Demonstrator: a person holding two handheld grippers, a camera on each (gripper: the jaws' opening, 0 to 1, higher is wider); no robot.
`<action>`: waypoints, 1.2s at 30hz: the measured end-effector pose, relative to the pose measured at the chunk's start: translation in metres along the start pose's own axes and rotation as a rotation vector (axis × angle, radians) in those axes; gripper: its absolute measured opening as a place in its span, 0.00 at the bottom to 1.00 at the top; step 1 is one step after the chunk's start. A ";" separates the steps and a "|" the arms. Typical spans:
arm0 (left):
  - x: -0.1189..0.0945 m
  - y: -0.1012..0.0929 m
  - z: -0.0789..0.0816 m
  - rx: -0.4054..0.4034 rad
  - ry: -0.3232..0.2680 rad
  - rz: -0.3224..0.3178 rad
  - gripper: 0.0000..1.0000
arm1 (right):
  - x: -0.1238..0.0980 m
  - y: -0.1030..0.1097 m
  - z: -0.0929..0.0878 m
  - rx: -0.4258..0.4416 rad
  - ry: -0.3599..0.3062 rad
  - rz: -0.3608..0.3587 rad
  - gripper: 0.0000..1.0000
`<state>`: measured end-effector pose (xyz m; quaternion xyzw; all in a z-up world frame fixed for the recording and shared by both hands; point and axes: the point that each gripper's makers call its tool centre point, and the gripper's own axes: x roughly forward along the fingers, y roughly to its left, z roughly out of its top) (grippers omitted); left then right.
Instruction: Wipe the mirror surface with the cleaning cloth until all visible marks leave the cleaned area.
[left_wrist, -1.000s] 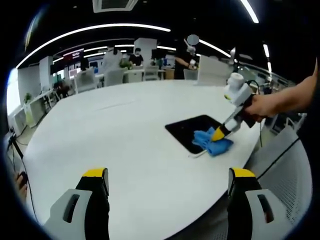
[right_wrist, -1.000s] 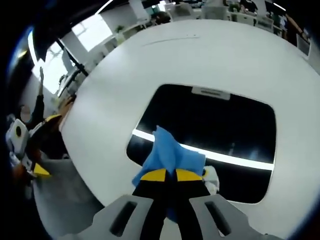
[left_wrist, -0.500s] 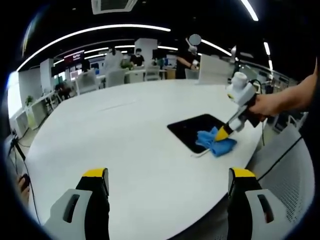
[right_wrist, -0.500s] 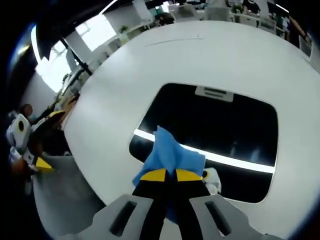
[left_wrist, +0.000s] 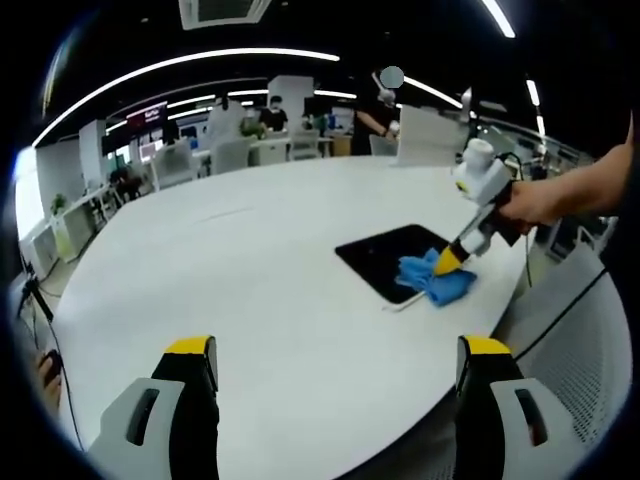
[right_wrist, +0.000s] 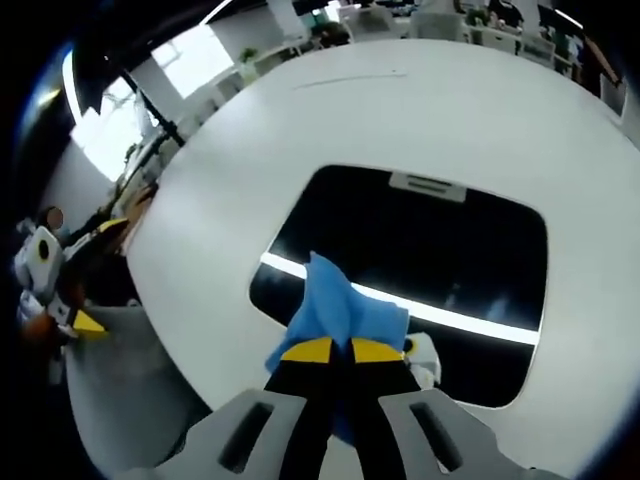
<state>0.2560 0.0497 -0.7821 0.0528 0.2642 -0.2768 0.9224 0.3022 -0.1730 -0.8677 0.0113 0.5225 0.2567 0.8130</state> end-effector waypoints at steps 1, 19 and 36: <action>0.000 -0.001 0.000 -0.002 0.002 -0.002 0.99 | -0.001 -0.002 -0.001 0.000 0.001 -0.001 0.00; -0.001 -0.003 0.003 -0.012 -0.012 -0.011 1.00 | -0.012 -0.024 -0.007 0.018 0.002 -0.023 0.00; -0.001 -0.002 0.006 -0.018 -0.026 -0.007 0.99 | -0.019 -0.040 -0.011 0.043 0.007 -0.035 0.00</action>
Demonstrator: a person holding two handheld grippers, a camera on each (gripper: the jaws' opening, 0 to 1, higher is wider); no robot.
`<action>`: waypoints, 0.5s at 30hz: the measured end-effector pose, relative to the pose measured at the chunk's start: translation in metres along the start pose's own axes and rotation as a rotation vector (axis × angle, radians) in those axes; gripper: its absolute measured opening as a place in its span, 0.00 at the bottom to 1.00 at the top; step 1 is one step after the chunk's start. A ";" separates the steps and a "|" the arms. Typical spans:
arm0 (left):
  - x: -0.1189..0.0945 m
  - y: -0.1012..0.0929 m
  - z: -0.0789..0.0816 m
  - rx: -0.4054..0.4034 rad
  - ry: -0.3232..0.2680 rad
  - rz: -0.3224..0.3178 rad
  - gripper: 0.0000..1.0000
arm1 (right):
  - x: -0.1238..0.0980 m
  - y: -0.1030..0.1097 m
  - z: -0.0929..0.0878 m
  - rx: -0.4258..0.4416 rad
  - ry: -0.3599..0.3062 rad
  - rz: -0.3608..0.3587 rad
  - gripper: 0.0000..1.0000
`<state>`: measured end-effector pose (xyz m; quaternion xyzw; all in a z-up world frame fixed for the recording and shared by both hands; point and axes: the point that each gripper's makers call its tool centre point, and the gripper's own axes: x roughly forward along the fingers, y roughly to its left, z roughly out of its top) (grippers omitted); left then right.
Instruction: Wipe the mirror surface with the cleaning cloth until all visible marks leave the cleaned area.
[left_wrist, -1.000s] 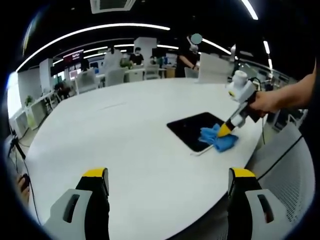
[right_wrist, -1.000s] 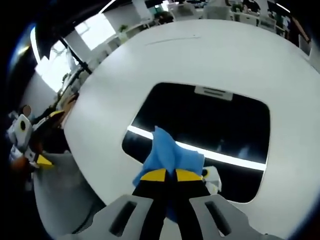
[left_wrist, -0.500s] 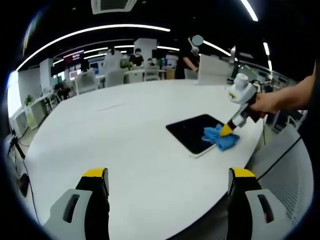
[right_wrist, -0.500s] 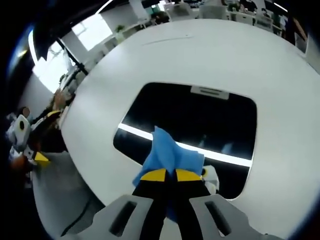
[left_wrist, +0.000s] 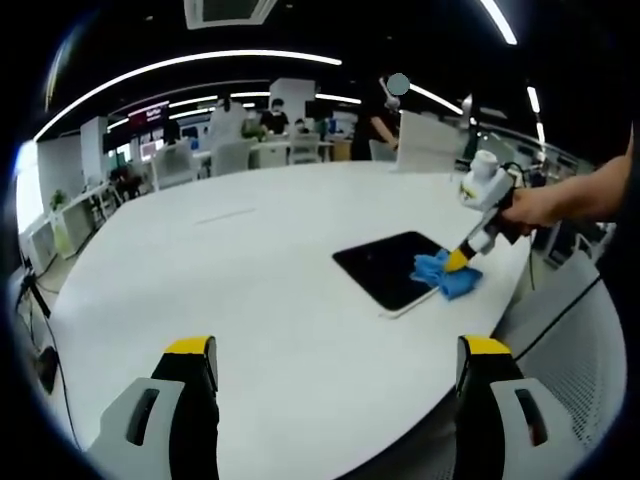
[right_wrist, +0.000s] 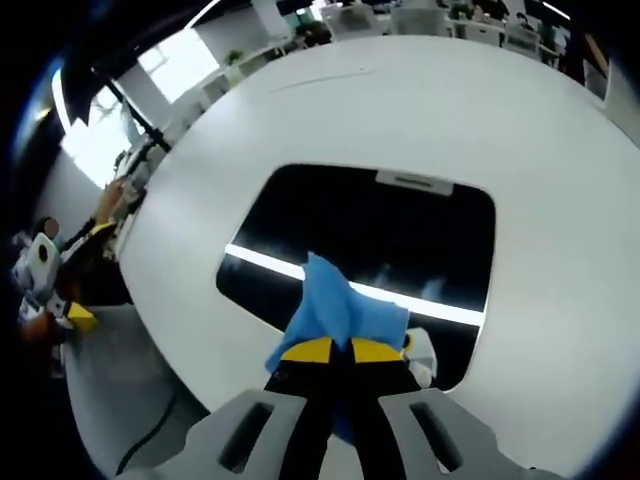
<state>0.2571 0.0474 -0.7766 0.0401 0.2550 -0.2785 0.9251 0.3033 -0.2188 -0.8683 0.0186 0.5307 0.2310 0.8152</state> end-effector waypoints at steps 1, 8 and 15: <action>0.000 0.000 0.000 0.000 0.001 0.000 0.99 | 0.000 0.000 0.000 0.001 -0.001 0.000 0.00; 0.000 0.000 0.000 0.004 0.000 -0.001 0.99 | 0.001 0.001 0.000 0.002 -0.005 -0.007 0.00; 0.000 0.000 0.000 0.004 0.001 0.000 0.99 | 0.002 0.001 0.002 -0.001 0.000 -0.008 0.00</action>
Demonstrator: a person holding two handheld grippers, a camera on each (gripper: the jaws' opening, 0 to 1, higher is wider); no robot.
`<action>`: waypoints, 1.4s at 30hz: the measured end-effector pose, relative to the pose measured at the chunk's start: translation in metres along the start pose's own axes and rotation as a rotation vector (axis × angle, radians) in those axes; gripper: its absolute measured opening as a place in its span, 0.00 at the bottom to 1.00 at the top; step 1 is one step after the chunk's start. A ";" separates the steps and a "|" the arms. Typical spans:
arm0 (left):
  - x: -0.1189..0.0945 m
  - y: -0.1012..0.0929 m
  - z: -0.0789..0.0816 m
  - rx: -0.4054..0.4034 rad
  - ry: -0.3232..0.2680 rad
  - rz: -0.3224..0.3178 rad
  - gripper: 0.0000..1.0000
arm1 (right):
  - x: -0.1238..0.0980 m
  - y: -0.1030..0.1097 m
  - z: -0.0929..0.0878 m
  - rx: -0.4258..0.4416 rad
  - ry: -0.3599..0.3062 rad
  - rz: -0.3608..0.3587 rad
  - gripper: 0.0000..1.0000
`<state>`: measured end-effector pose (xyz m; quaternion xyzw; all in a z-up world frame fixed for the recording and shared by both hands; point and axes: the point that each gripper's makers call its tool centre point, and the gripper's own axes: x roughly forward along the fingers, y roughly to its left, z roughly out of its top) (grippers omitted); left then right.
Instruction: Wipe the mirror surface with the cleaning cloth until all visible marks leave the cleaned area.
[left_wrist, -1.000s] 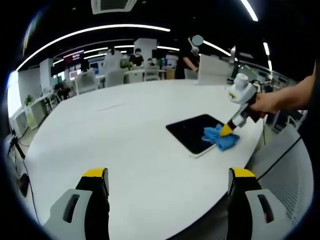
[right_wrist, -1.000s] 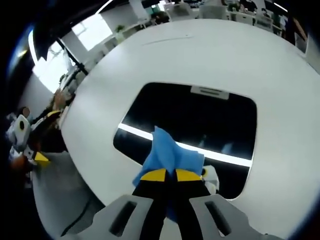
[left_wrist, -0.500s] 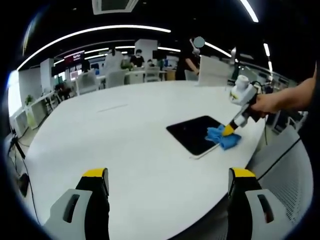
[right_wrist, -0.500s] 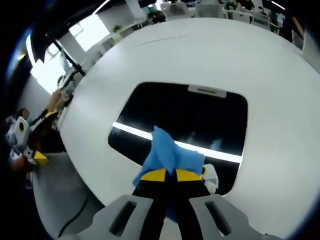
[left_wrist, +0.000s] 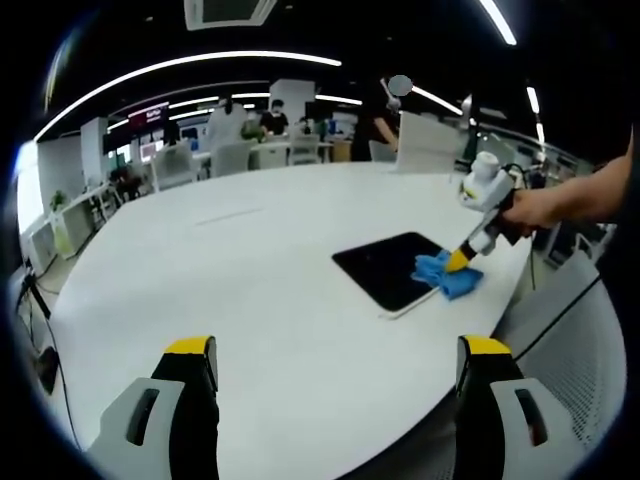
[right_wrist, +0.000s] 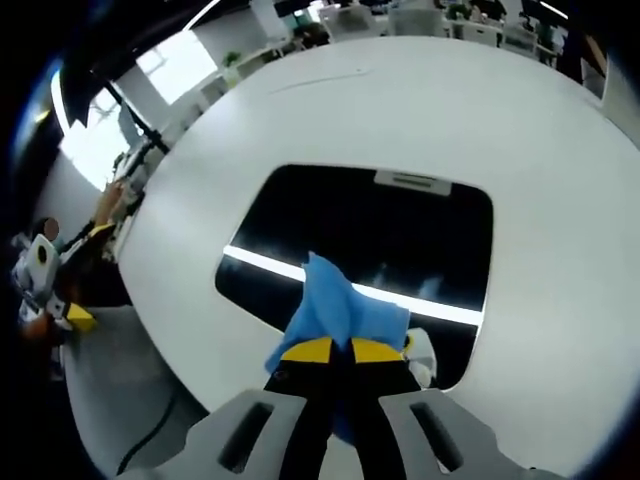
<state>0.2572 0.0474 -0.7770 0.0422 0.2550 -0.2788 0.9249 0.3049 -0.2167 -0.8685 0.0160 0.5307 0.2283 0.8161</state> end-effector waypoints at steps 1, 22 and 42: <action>0.000 0.000 0.000 -0.001 0.000 0.000 0.99 | 0.001 0.000 0.002 -0.007 -0.006 -0.004 0.00; 0.001 0.002 0.000 -0.009 0.006 0.012 0.99 | 0.017 -0.022 0.044 -0.078 -0.020 -0.043 0.00; 0.002 0.003 -0.001 -0.012 0.005 0.015 0.99 | 0.033 -0.041 0.089 -0.089 -0.018 -0.060 0.00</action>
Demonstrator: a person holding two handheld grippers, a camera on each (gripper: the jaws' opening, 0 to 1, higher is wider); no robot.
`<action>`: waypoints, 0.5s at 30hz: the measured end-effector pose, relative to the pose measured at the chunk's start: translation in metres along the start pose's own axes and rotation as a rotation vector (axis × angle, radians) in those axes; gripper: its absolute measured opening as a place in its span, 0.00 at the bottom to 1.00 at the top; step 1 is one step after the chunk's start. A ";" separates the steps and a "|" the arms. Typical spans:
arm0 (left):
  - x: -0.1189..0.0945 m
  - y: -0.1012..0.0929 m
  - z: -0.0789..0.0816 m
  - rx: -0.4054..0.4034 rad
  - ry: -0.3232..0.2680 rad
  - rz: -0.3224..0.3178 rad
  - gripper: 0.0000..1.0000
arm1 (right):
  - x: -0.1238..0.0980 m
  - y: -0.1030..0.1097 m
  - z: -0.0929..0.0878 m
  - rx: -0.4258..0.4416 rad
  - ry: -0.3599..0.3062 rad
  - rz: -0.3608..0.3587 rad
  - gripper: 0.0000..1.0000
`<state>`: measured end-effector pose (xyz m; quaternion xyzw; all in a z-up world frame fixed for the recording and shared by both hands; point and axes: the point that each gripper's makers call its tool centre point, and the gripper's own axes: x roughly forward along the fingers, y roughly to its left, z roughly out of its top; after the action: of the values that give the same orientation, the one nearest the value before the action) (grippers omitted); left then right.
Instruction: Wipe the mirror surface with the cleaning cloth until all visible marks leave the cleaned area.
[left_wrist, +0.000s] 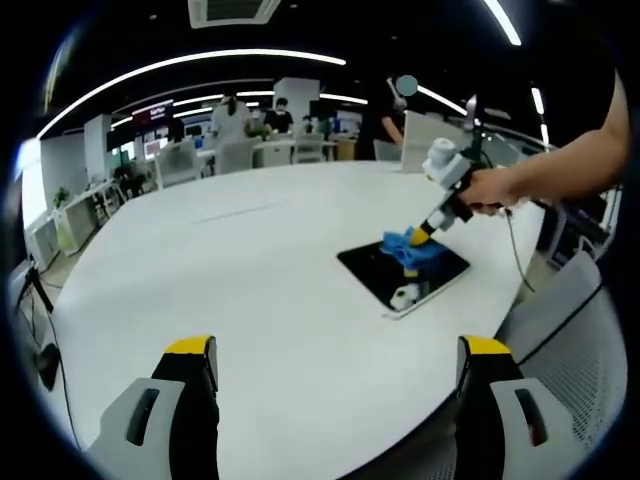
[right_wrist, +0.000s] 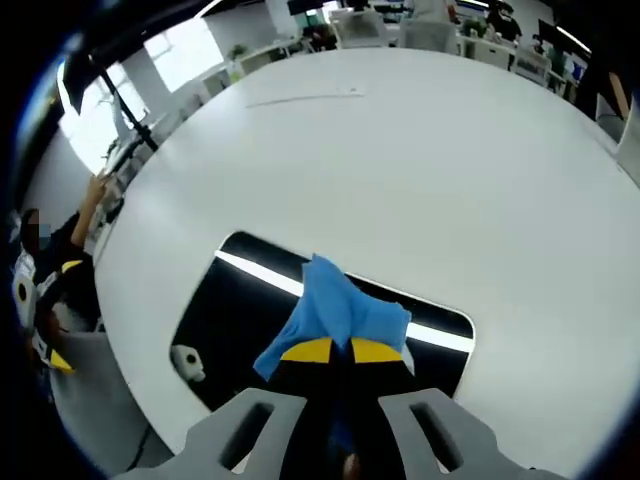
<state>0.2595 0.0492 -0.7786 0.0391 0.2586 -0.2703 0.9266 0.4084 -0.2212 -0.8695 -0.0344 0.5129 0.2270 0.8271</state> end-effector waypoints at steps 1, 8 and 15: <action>0.000 0.000 0.000 -0.002 0.000 0.001 0.99 | 0.001 -0.001 0.001 0.000 0.000 -0.001 0.00; 0.000 0.000 -0.001 -0.002 0.003 -0.001 0.99 | 0.005 -0.003 0.010 -0.006 -0.004 -0.004 0.00; 0.001 0.000 -0.002 -0.002 0.007 -0.001 0.99 | 0.008 -0.005 0.016 0.010 -0.011 0.001 0.00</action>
<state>0.2594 0.0496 -0.7807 0.0389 0.2621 -0.2703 0.9256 0.4270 -0.2185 -0.8693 -0.0288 0.5093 0.2253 0.8301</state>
